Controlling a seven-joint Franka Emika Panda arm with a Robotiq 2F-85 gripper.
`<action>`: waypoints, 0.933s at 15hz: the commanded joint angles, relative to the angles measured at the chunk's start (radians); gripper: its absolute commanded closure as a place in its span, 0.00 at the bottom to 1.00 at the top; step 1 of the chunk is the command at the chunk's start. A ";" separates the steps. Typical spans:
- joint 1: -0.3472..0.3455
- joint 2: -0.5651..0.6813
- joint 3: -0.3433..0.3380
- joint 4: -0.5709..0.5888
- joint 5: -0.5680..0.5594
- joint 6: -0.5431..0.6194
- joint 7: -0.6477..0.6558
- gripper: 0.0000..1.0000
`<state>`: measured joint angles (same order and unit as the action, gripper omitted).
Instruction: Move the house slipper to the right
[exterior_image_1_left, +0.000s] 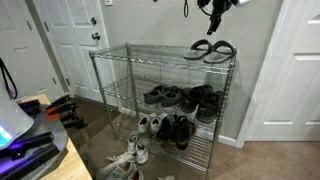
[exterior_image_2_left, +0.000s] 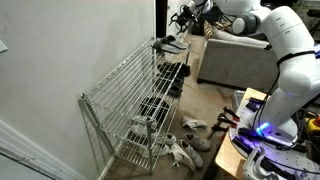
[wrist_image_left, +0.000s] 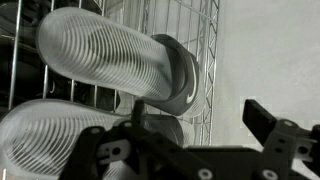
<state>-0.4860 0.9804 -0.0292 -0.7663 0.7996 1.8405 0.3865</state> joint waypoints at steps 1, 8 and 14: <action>-0.012 -0.149 -0.023 -0.207 0.000 0.032 -0.079 0.00; -0.051 -0.348 -0.047 -0.469 0.035 0.097 -0.204 0.00; -0.071 -0.479 -0.047 -0.668 0.041 0.134 -0.246 0.00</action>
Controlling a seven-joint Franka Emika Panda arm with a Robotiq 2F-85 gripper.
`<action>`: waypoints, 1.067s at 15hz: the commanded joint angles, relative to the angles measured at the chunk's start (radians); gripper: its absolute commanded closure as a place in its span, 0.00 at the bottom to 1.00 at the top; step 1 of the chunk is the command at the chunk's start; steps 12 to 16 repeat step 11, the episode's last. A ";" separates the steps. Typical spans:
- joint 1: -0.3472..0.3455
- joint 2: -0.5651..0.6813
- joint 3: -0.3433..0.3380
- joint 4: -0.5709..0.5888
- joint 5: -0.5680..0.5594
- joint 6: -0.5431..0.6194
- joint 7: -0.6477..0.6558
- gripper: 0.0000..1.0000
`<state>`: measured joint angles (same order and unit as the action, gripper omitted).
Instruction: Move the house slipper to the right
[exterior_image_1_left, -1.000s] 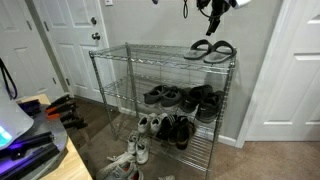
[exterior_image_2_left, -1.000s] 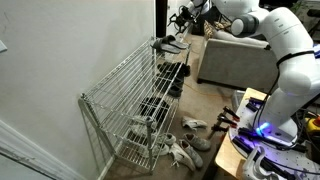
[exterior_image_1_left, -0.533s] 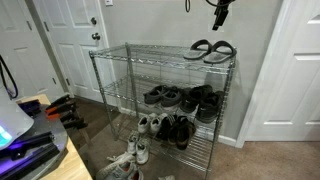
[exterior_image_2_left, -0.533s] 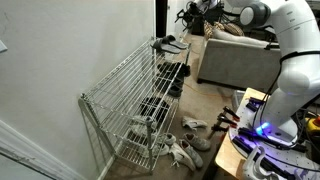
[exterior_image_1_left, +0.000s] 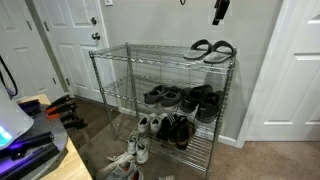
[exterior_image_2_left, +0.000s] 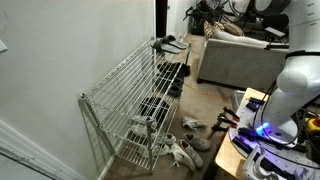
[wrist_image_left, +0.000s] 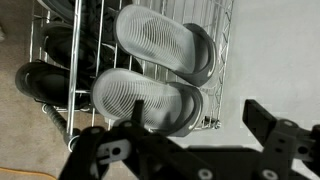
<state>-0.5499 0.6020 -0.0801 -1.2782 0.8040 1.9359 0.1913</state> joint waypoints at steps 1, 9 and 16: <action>-0.009 -0.115 0.004 -0.179 0.037 0.043 -0.054 0.00; 0.027 -0.073 -0.042 -0.116 0.021 0.007 -0.018 0.00; 0.027 -0.073 -0.042 -0.116 0.021 0.007 -0.018 0.00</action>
